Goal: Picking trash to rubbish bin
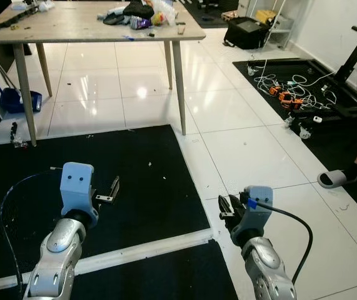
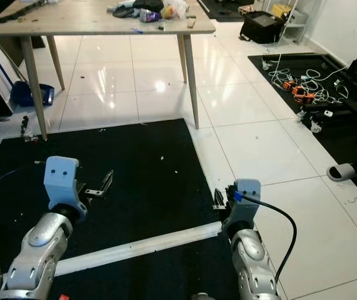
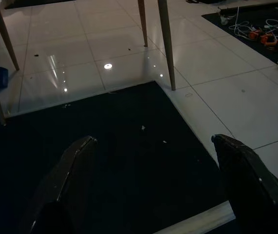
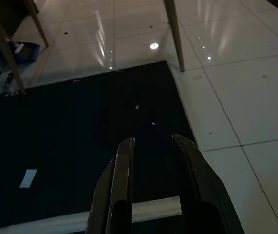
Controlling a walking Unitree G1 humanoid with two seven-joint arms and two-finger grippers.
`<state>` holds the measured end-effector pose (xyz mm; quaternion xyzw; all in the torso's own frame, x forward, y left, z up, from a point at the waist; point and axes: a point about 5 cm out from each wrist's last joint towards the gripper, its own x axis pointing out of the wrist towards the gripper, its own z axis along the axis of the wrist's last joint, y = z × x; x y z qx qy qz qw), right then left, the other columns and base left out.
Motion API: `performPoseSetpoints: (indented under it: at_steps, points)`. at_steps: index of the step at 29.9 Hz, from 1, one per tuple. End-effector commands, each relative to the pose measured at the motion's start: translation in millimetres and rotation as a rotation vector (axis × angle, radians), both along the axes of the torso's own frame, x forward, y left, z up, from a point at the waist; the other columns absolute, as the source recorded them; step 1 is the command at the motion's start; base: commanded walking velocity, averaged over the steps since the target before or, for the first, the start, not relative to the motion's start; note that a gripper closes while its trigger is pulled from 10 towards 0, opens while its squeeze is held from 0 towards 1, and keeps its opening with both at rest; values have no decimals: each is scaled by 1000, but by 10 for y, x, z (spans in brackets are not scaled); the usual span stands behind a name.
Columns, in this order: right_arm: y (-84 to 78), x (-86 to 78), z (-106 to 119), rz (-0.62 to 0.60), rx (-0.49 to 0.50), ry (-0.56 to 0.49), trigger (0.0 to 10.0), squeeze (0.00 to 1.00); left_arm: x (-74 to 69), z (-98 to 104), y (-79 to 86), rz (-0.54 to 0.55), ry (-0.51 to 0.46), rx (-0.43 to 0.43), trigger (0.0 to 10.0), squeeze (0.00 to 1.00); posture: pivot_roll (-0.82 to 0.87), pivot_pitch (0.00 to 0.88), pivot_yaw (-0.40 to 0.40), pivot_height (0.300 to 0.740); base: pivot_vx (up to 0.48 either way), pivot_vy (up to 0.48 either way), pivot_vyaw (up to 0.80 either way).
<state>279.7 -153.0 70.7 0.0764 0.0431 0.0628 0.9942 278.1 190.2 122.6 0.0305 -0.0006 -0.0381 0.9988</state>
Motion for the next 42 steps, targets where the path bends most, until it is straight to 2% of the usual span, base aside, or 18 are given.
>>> performPoseSetpoints:
  at_steps: [1, 10, 42]
  points:
    - [-5, -13, -16, 0, -8, 1, 10000, 0, -16, -33, 7, 4, 15, 12, 10000, 0, 15, 129, -1, 740, 0, 0, 0]
    - [-8, -16, -15, -1, -13, 1, 10000, 0, -15, -32, 15, 7, 11, 20, 10000, 0, 15, 129, -1, 740, 107, 0, 0]
    - [-10, 8, -16, 5, -11, 11, 10000, 0, -9, -22, 21, 21, 0, 16, 10000, 0, 11, 137, -9, 740, 303, 0, 0]
